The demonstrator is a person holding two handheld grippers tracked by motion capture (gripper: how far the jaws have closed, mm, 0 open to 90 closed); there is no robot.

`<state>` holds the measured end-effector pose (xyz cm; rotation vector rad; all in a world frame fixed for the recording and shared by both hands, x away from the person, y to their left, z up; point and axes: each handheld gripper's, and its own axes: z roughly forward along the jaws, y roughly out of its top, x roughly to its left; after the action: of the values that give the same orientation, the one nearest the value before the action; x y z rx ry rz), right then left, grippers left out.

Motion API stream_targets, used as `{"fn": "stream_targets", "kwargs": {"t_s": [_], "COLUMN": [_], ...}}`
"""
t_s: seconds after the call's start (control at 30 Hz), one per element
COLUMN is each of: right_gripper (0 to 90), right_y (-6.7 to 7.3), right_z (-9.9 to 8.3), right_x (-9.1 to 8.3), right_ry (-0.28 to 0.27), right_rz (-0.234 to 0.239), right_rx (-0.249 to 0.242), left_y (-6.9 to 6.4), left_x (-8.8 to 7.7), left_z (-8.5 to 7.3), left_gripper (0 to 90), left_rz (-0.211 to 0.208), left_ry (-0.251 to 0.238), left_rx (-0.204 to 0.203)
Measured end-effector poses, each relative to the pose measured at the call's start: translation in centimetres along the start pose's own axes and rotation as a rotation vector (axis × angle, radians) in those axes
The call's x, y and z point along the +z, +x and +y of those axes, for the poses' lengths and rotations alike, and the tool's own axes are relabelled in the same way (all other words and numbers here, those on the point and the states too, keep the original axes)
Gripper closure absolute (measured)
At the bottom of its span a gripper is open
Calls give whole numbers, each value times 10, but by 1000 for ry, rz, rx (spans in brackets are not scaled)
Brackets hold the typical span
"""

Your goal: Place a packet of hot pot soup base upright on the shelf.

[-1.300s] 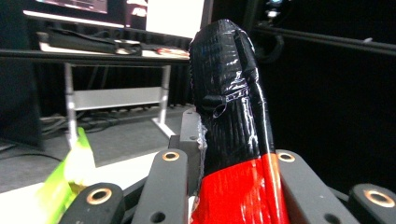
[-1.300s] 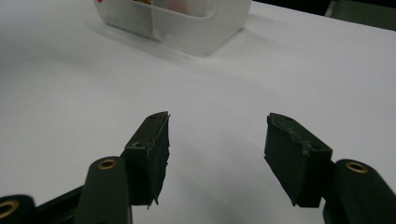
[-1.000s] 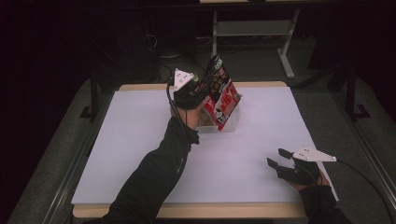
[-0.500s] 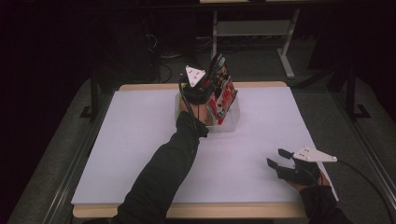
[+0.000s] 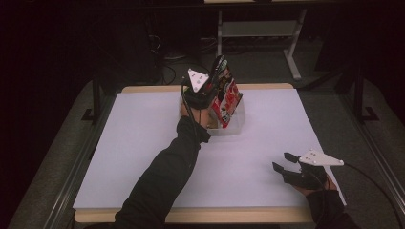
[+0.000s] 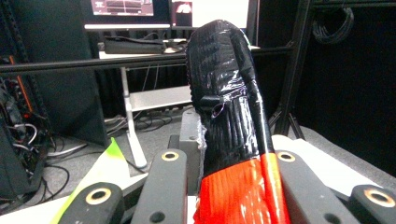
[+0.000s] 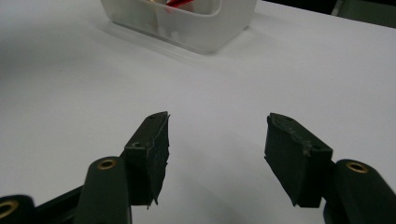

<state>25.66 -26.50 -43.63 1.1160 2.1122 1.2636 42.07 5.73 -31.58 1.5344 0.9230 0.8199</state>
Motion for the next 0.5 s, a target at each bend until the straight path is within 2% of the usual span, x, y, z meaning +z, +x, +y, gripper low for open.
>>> {"fn": "stream_targets", "kwargs": {"t_s": [0.1, 0.2, 0.3, 0.37, 0.43, 0.5], "right_gripper": [392, 392, 387, 387, 387, 387], "right_y": [1, 2, 1, 2, 1, 1], "right_z": [1, 1, 0, 0, 0, 0], "right_x": [0, 0, 2, 2, 1, 1], "right_ry": [3, 4, 15, 14, 11, 10], "right_rz": [1, 1, 1, 2, 2, 2], "right_rx": [-4, -3, -3, -6, -6, -1], "left_y": [-5, -12, -20, -22, -22, -20], "left_x": [-4, -5, 2, 8, 14, 17], "left_z": [2, 2, -1, -7, -13, -18], "left_gripper": [753, 753, 751, 750, 745, 741], "left_rz": [10, 7, 9, 22, 28, 17], "left_ry": [-5, -1, 26, 49, 56, 33], "left_rx": [17, 54, 100, 98, 77, 59]}}
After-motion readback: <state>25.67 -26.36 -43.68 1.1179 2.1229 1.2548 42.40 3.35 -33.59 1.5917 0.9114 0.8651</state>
